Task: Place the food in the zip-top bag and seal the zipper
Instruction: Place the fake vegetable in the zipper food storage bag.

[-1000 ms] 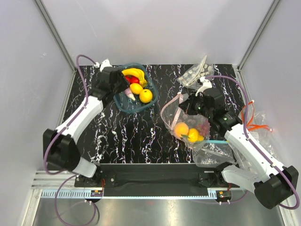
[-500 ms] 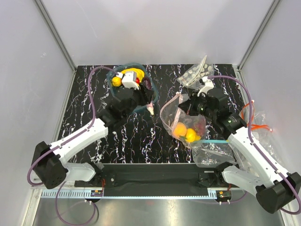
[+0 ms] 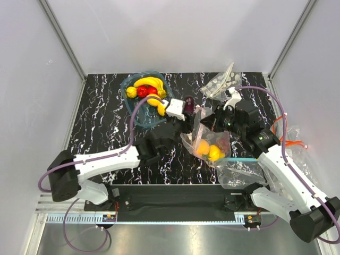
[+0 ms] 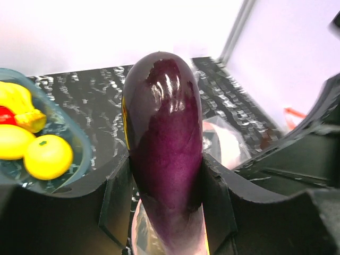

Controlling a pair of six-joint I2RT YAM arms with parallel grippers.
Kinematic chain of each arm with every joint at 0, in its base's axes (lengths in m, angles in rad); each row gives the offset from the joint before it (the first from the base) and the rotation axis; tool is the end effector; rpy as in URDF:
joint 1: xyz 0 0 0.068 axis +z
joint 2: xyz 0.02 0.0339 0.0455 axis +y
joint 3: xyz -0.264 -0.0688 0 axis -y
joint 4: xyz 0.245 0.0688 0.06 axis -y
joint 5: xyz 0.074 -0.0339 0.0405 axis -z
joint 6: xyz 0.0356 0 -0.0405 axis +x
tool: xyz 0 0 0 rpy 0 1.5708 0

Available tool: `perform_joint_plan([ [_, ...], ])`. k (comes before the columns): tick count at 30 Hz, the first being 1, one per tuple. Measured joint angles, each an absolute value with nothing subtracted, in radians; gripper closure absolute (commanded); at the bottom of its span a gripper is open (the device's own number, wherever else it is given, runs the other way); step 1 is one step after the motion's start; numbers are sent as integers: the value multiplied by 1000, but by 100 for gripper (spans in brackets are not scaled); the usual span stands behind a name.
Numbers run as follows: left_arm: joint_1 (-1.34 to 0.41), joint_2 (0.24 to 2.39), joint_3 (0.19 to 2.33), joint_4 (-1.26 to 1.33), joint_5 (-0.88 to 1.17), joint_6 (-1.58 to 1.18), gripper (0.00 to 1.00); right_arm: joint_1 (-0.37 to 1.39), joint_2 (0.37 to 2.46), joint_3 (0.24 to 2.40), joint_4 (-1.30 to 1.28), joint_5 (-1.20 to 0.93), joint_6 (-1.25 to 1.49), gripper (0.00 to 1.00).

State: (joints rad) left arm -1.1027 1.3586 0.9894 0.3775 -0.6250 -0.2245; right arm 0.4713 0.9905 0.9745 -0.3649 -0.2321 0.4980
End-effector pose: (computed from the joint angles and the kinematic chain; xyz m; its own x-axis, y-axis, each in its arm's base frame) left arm 0.1618 -0.2739 0.3400 -0.0987 -0.2049 -0.9738 0.4490 0.8641 -0.2273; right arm 0.1941 0.1081 0.3500 -0.5929 0.2196 -0.7747 -0.3971 0.7572 0.5186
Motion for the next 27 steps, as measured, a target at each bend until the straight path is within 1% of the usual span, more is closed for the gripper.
perform_joint_plan([
  [7, -1173, 1513, 991, 522, -770, -79, 73, 471, 982, 978, -366, -255, 513, 100],
  [12, -1188, 1545, 975, 598, -794, -64, 74, 471, 971, 987, -380, -252, 520, 100],
  [19, -1200, 1501, 875, 667, -730, -114, 72, 471, 956, 995, -396, -226, 521, 100],
  [27, -1222, 1460, 846, 639, -606, -163, 72, 471, 939, 995, -409, -186, 521, 100],
])
